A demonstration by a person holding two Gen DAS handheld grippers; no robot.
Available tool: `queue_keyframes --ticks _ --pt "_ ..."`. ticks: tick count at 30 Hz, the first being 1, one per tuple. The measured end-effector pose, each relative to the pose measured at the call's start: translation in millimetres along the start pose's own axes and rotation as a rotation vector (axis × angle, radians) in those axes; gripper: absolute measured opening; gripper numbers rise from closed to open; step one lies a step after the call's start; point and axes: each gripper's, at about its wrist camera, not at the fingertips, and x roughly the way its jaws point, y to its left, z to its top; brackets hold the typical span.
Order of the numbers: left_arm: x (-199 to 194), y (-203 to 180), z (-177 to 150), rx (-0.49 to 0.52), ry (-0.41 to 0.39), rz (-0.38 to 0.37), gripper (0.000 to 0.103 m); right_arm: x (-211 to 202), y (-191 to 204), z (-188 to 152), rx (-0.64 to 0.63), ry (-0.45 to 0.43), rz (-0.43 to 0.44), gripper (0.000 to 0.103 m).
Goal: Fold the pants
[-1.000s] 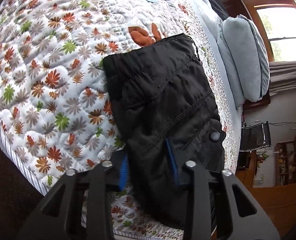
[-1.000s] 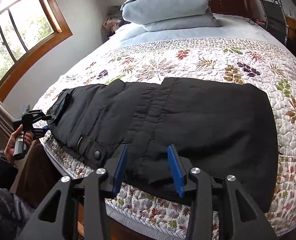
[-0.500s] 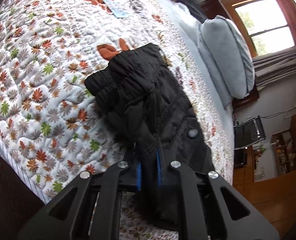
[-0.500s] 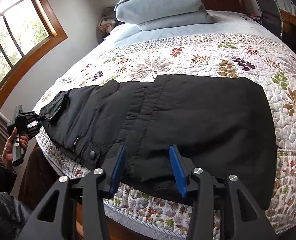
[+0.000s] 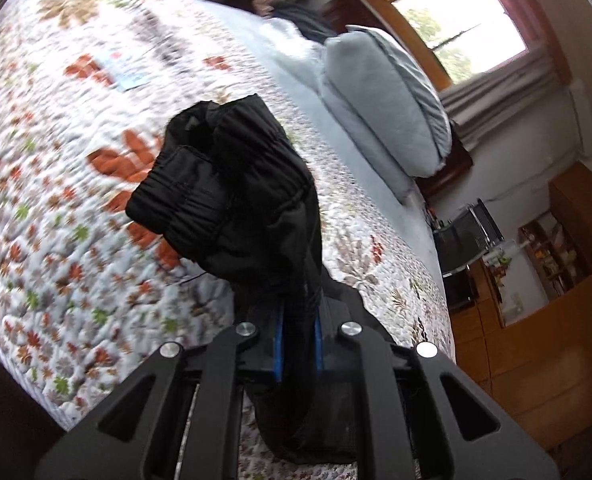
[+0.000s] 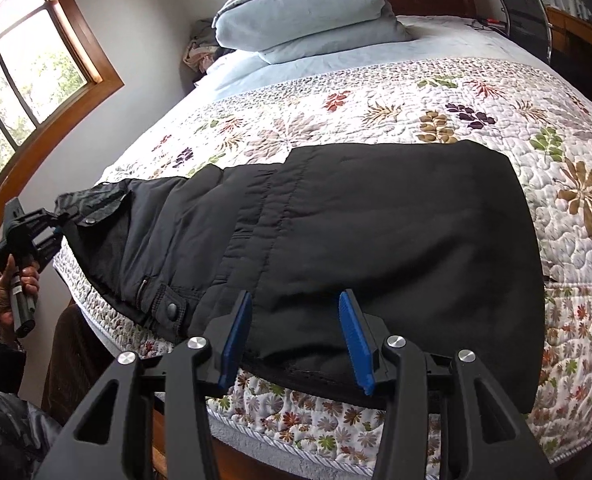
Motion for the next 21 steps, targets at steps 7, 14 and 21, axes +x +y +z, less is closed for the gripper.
queue_keyframes --ticks 7,14,21 --pt "10.6 -32.5 -1.5 0.097 0.004 -0.031 0.009 -3.2 -5.4 -2.3 0.016 -0.009 -0.002 0.046" --pt "23.3 -71.6 -16.7 0.263 0.051 -0.108 0.013 -4.3 -13.2 -1.4 0.045 -0.019 -0.004 0.046" --pt "39.4 -93.8 -34.6 0.362 0.102 -0.136 0.015 -9.5 -18.5 4.8 0.063 -0.043 0.009 0.046"
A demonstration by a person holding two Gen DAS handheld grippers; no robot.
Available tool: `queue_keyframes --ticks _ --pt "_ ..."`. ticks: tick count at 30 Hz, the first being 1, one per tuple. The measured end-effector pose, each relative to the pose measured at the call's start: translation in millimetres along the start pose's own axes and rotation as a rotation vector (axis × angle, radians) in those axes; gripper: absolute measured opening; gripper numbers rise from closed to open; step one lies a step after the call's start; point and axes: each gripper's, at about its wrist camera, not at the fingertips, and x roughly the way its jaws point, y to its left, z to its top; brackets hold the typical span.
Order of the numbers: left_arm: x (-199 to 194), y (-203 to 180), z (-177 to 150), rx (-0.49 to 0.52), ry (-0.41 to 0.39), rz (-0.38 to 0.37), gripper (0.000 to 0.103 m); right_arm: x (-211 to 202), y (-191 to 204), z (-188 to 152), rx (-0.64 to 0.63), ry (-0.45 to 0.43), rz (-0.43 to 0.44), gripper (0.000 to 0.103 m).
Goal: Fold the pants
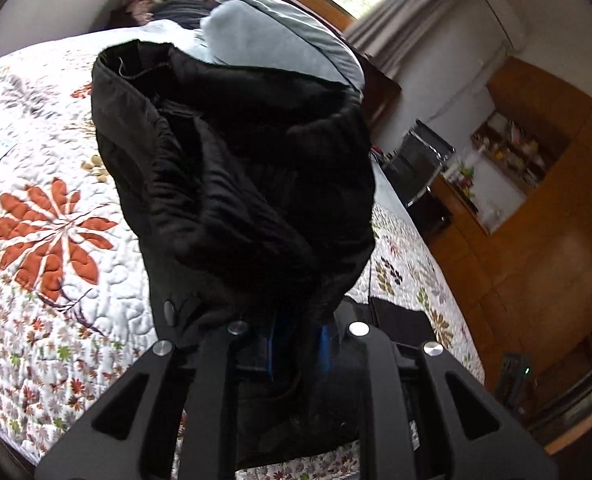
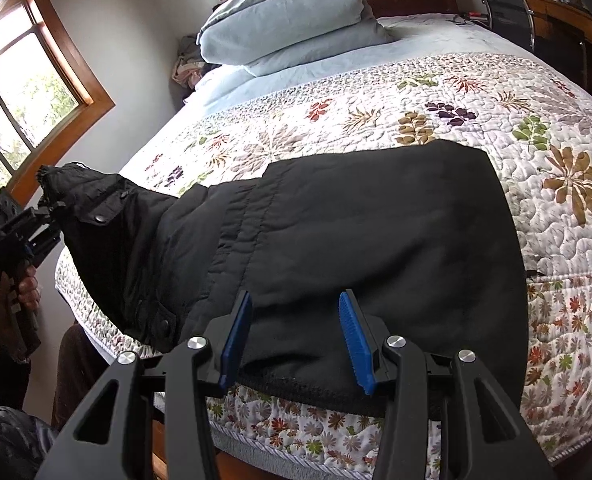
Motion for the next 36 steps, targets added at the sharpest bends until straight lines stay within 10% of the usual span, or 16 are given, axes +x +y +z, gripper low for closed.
queue_keyframes --ticks 12,21,29,36 --pt "28.9 -19.5 -8.3 0.104 0.06 0.011 0.017 0.9 72.7 100.7 -0.041 -0.058 0.334 0.07" --pt "69.8 -45.3 -26.6 0.254 0.148 0.023 0.02 73.1 161.7 157.0 -0.154 0.153 0.519 0.084" --pt "100.2 -61.8 -43.4 0.371 0.217 0.039 0.022 108.6 185.6 162.9 -0.169 0.276 0.549 0.088" --pt "102.5 -65.9 -45.0 0.394 0.233 0.043 0.023 114.3 203.8 161.5 -0.308 0.275 0.379 0.08"
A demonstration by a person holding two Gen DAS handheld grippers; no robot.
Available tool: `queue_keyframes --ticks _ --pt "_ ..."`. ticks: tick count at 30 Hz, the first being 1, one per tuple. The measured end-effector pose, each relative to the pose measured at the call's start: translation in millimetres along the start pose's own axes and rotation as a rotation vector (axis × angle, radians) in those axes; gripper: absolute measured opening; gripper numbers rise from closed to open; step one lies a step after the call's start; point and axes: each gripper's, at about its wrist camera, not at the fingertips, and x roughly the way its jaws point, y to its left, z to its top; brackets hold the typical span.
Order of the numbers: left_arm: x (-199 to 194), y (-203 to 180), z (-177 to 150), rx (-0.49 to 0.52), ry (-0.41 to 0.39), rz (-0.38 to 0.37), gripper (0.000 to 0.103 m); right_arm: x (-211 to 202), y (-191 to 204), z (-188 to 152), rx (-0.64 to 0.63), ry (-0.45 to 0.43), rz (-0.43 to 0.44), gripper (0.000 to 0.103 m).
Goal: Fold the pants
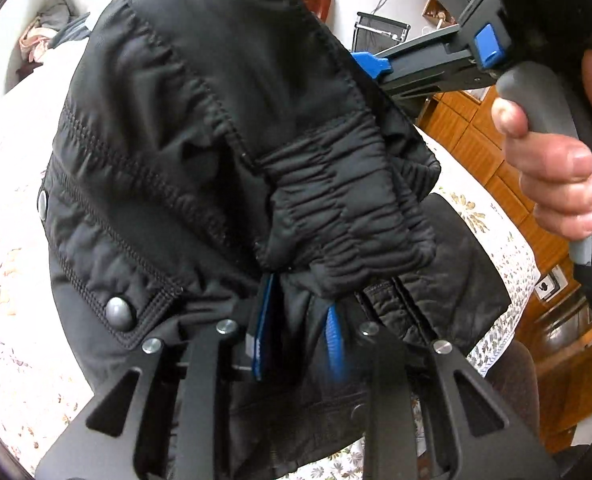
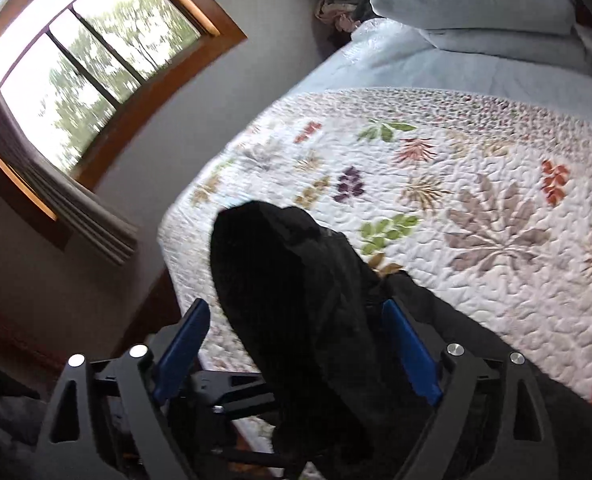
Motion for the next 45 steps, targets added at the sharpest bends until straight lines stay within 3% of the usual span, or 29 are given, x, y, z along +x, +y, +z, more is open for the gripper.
queue_keyframes --ticks 1,6,8,11,14,16,21,23,26,32,39,45 --pt "-0.7 -1.5 0.7 0.001 0.0 0.001 0.023 3.5 -0.7 -0.6 0.002 0.014 -0.006 0.07" --pt "-1.6 -2.7 1.1 -0.005 0.003 0.006 0.023 10.6 -6.4 -4.6 0.028 0.028 0.029 0.046" --pt "3.3 -8.6 -1.6 -0.007 0.004 0.004 0.023 11.1 -8.5 -6.3 0.03 0.024 0.036 0.03" --pt "4.6 -11.9 -4.7 -0.012 0.013 0.005 0.029 9.2 -11.7 -8.6 0.035 0.007 0.036 0.019" --pt "1.5 -18.4 -8.1 -0.001 0.025 0.0 0.04 3.4 -18.8 -13.2 0.062 -0.019 0.052 0.015" --pt "-2.4 -25.0 -12.6 0.013 0.031 0.01 0.063 -5.9 -27.9 -18.6 0.102 -0.042 0.079 0.014" --pt "-29.0 -37.2 -20.7 0.044 0.018 -0.024 0.069 -37.4 -58.7 -37.3 0.241 -0.096 0.148 0.013" --pt "-41.6 -39.0 -20.8 0.043 -0.004 -0.011 0.078 -48.7 -68.5 -44.6 0.284 -0.12 0.165 0.012" --pt "-55.8 -34.4 -16.9 0.01 -0.03 -0.031 0.079 -71.7 -89.4 -61.4 0.371 -0.161 0.203 0.012" --pt "-57.3 -22.5 -4.3 -0.029 -0.061 0.03 0.084 -112.1 -127.8 -96.0 0.497 -0.237 0.208 0.012" --pt "-24.3 -26.3 7.4 -0.046 -0.001 0.059 0.084 -163.8 -165.6 -133.4 0.584 -0.33 0.167 0.012" --pt "2.8 -49.3 11.6 0.027 0.045 0.072 0.084 -189.2 -192.6 -169.6 0.663 -0.351 0.11 0.012"
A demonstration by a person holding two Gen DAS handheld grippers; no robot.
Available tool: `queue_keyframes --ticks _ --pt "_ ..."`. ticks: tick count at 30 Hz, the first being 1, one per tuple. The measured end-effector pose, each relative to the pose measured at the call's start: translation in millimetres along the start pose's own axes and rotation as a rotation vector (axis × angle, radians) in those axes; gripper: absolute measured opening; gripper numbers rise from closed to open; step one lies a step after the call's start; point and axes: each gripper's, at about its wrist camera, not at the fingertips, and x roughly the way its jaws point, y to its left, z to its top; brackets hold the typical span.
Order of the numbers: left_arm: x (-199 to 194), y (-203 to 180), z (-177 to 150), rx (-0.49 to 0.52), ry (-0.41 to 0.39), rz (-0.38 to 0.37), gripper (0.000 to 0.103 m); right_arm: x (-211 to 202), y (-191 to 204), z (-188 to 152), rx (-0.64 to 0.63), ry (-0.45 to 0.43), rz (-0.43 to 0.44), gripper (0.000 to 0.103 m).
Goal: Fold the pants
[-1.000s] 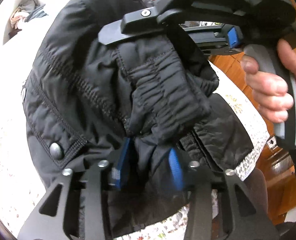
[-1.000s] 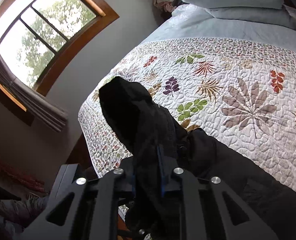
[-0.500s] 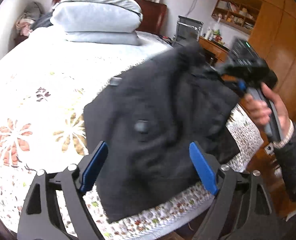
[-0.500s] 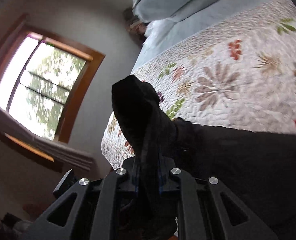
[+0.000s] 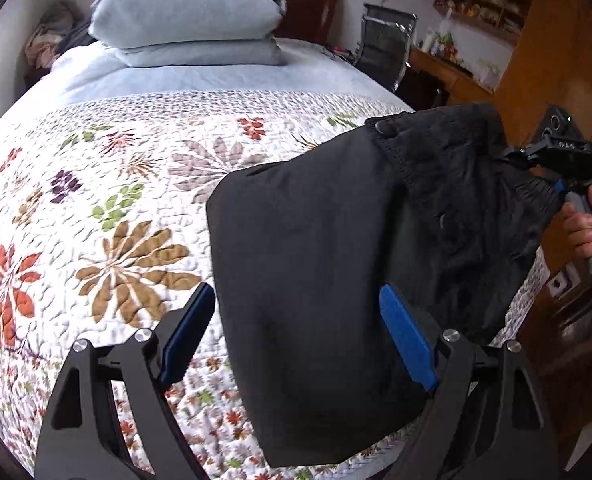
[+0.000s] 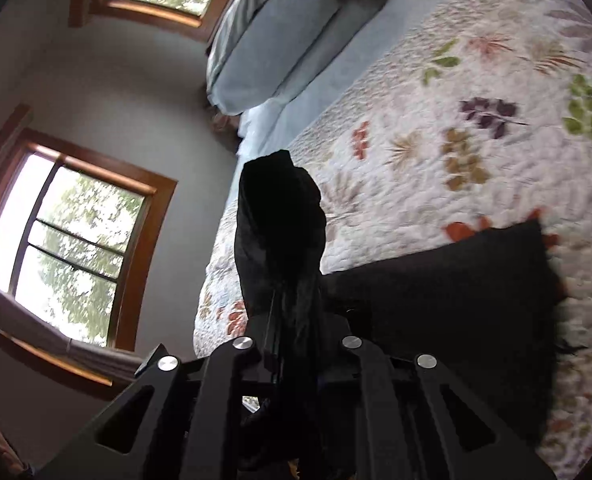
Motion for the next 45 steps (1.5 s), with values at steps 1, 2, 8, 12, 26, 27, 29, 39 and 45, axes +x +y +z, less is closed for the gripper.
queue_keyframes --ticks 1,2,8,12,26,27,29,39,45 --pt "4.0 -4.0 0.6 0.013 0.007 0.003 0.084 -2.8 -5.9 -1.3 0.011 -0.003 -0.004 0.012" --pt "6.6 -5.8 0.7 0.023 0.012 0.004 0.084 -4.2 -11.4 -2.6 0.017 -0.004 -0.006 0.012" --pt "16.9 -15.6 1.1 0.054 0.029 0.02 0.084 -7.1 -36.5 -8.3 0.066 -0.011 0.007 0.012" --pt "20.6 -17.8 1.9 0.054 0.036 0.029 0.084 -7.6 -48.7 -12.8 0.09 -0.015 0.02 0.012" --pt "8.0 -25.0 13.7 0.075 -0.001 0.077 0.087 1.5 -97.9 -29.1 0.206 -0.007 0.017 0.014" --pt "7.4 -25.5 14.4 0.075 -0.001 0.078 0.087 2.3 -101.7 -30.3 0.216 -0.006 0.014 0.014" --pt "5.9 -26.2 15.4 0.078 -0.006 0.082 0.087 3.7 -110.2 -33.5 0.236 -0.003 0.01 0.016" --pt "7.6 -26.1 14.9 0.084 0.006 0.102 0.089 -18.2 -115.2 -38.9 0.202 -0.033 -0.085 0.041" --pt "14.6 -17.7 11.4 0.065 0.033 0.123 0.089 -53.8 -78.3 -40.6 0.062 -0.094 -0.126 0.044"
